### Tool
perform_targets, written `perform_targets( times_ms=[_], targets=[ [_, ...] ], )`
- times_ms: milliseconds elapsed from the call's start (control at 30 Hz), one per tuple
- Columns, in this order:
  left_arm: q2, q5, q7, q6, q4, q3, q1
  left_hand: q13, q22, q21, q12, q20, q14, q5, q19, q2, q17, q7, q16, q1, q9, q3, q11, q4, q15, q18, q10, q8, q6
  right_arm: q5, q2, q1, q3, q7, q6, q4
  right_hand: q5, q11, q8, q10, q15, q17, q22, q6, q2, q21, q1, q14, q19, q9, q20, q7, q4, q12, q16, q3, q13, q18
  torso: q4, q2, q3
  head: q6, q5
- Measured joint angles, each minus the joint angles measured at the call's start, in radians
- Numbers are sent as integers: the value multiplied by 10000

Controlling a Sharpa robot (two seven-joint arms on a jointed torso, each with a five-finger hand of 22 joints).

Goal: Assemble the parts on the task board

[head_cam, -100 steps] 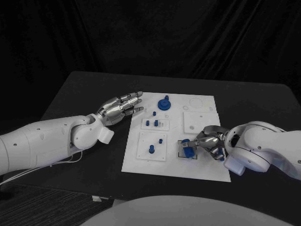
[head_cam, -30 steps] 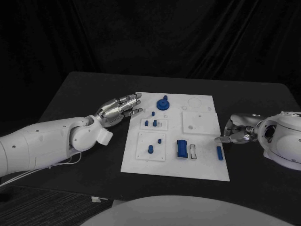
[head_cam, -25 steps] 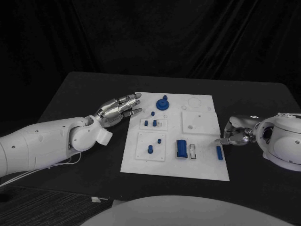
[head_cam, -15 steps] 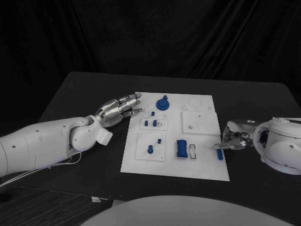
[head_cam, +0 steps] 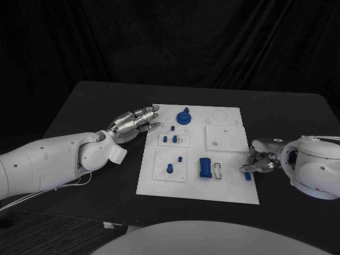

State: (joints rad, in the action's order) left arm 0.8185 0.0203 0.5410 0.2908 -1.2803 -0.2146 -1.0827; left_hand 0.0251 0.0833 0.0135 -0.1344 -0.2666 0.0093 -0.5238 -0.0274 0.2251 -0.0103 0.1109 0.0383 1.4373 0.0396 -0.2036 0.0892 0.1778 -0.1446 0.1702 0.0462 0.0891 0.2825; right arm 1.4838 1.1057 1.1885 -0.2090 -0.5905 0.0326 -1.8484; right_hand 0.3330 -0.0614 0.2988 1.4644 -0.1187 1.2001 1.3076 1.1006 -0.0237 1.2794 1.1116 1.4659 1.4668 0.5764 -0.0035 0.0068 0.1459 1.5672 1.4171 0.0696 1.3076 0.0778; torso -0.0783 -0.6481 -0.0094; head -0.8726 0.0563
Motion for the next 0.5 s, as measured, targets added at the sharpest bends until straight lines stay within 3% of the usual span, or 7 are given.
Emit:
perform_targets(
  times_ms=[200,267,500],
  targets=[
    [7,0,3,1,0,0,8,0,0,0,0,0,0,0,0,0,1,0,0,0,0,0,0,0,0,-1,0,0,0,-84,-98,-22,1,-5,46,44,264,0,-207,0,0,-118,-1,0,-96,-108,166,0,0,-67,0,0,-220,0,-89,107,0,1,1,-1,-1,0,23],
    [7,0,3,3,1,0,13,-1,0,0,0,0,0,0,0,0,0,0,0,0,0,0,0,0,0,1,0,0,0,-126,-138,-40,5,-6,56,48,381,0,-299,0,0,-154,-1,-75,-77,-108,314,0,0,-87,0,75,-348,0,-116,181,0,1,1,0,-1,0,29],
    [4,0,3,11,3,0,29,-1,-11,0,0,0,0,0,0,0,0,36,0,0,0,0,0,0,0,0,0,0,-36,-235,-252,-55,19,-7,43,24,1071,21,-561,15,7,-225,-1,-181,-219,-209,804,-1,0,-171,0,149,-1000,0,-116,584,-1,0,-3,0,-1,0,35]
  ],
)
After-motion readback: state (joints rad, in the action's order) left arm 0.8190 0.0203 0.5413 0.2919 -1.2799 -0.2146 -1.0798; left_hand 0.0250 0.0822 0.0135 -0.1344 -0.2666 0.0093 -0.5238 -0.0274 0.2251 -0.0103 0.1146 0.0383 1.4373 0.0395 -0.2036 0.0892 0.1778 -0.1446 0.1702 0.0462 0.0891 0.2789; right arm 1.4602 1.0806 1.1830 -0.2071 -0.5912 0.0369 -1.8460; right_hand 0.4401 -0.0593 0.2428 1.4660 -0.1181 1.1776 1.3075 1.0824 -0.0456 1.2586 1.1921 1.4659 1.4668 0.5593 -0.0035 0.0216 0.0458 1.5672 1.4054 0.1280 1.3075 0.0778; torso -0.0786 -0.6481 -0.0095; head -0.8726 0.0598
